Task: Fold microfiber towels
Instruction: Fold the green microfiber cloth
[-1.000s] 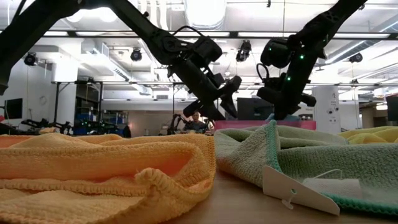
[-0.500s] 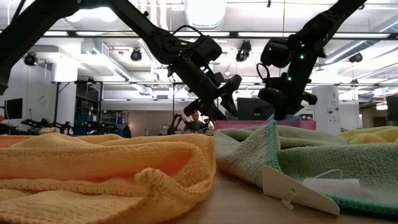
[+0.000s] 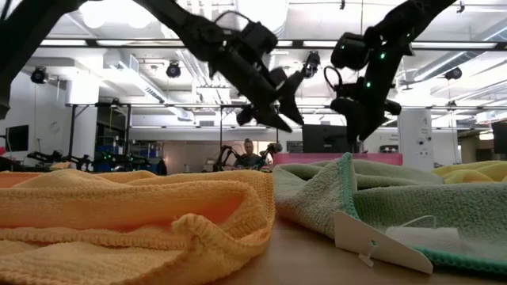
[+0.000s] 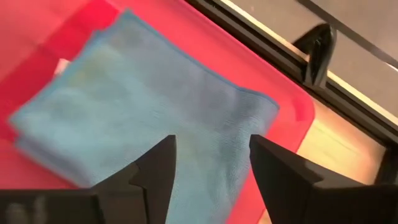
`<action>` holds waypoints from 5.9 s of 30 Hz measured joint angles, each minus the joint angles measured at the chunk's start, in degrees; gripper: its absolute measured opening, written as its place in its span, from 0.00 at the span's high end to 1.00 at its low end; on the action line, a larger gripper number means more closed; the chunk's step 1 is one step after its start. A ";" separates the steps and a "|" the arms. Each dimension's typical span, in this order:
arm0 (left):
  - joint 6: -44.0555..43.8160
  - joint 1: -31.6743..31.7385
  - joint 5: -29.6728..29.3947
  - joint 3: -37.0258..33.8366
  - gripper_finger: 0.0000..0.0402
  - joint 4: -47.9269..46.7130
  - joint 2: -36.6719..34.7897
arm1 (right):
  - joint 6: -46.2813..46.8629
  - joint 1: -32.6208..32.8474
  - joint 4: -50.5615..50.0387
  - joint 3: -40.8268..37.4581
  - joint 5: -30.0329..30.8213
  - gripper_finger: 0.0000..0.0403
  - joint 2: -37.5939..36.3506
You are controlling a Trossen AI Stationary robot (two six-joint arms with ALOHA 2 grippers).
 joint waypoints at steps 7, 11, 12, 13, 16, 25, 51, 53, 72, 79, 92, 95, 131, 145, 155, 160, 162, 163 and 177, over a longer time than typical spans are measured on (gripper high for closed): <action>10.03 -5.57 0.80 -0.17 0.57 -6.16 -4.52 | -1.36 4.03 -1.16 -0.11 -4.75 0.56 -6.79; 15.49 -9.91 1.50 -0.22 0.57 -9.27 -6.65 | -3.39 9.48 -1.20 -0.70 -8.74 0.58 -9.90; 16.28 -11.06 1.52 -0.22 0.57 -9.81 -6.95 | -3.86 11.04 -1.12 -0.94 -9.70 0.59 -10.52; 17.08 -12.14 1.56 -0.23 0.57 -10.89 -7.45 | -4.36 12.78 -1.23 -1.21 -10.05 0.59 -10.98; 17.68 -15.34 1.61 -0.31 0.57 -12.90 -8.38 | -5.12 18.39 -1.04 -1.94 -11.12 0.61 -11.79; 16.99 -23.98 1.60 -0.37 0.57 -21.11 -8.52 | -6.01 36.24 3.68 -3.13 -11.12 0.65 -10.06; 8.21 -36.68 -3.28 -0.51 0.57 -35.39 -14.72 | -26.84 54.74 21.76 7.17 -15.38 0.54 19.71; 8.61 -36.68 -4.38 -0.55 0.57 -35.39 -15.98 | -27.66 54.78 20.02 9.48 -17.76 0.55 22.28; 13.30 -36.86 -10.66 -0.65 0.57 -35.30 -23.30 | -33.20 54.52 10.61 18.75 -22.69 0.95 30.48; 14.53 -36.86 -12.15 -2.88 0.57 -34.57 -23.38 | -34.07 54.22 9.30 18.88 -16.93 0.98 26.79; 5.82 -37.01 -14.43 -13.20 0.57 -32.67 -30.00 | -32.90 46.85 11.94 16.71 5.03 0.98 15.84; 4.66 -37.03 -16.25 -16.99 0.57 -29.79 -31.62 | -36.47 44.97 16.34 16.62 4.98 0.98 15.32; 21.40 -36.11 -67.08 -25.79 0.57 25.29 -8.65 | -17.13 28.66 35.43 16.67 5.84 0.98 12.55; 29.41 -33.96 -62.32 -25.77 0.34 38.66 -3.41 | -5.39 28.57 35.65 16.67 5.35 0.98 12.55; 27.71 -29.70 -67.30 -25.77 0.30 39.20 -3.41 | 5.53 28.62 41.31 16.67 4.44 0.98 12.55; 29.70 -28.91 -77.29 -25.77 0.30 39.23 -3.45 | 8.07 28.65 41.81 16.67 -0.17 0.98 12.60; 29.84 -28.86 -77.29 -25.77 0.30 39.21 -3.45 | 8.11 28.87 41.81 16.67 -0.19 0.98 12.62; 29.69 -28.88 -77.30 -25.77 0.30 39.21 -3.45 | 7.83 28.89 41.81 16.67 -0.20 0.98 12.62; 29.59 -31.99 -72.86 -25.77 0.91 39.15 -6.29 | -3.58 29.23 35.43 16.67 -0.34 0.98 12.61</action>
